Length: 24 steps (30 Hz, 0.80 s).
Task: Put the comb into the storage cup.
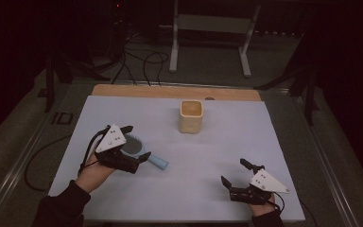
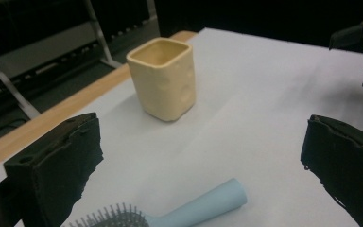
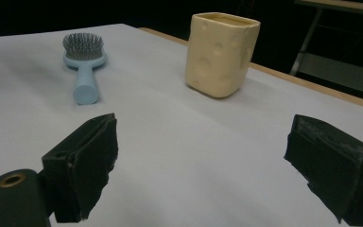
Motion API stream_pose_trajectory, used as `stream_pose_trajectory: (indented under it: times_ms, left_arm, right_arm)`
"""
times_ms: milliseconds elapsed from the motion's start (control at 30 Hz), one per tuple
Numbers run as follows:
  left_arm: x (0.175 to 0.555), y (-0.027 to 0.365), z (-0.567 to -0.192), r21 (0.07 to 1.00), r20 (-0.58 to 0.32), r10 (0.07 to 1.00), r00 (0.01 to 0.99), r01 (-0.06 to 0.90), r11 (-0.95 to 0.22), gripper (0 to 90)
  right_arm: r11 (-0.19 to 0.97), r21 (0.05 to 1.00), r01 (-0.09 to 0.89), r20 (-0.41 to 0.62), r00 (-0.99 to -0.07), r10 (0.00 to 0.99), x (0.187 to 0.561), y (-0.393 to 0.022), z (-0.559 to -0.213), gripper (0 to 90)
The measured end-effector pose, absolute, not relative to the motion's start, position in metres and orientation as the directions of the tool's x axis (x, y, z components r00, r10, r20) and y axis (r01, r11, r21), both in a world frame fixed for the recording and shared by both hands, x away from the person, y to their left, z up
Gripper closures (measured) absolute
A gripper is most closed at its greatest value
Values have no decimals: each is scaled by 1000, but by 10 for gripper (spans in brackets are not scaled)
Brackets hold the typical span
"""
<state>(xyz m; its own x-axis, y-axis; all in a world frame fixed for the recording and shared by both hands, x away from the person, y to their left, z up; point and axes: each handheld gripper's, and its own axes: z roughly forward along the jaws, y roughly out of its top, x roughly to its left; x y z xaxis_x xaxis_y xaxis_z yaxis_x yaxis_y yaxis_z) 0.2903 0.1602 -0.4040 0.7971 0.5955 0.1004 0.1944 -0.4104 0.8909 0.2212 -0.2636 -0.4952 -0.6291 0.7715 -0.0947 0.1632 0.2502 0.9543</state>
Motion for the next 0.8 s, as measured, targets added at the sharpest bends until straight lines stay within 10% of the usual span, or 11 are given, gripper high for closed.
stream_pose_trajectory:
  times_ms: [800]
  left_arm:
    - [316, 112, -454, 845, 15, 613, 790, 318, -431, 11]
  right_arm:
    - [249, 956, 158, -93, -639, 764, 220, -263, -495, 95]
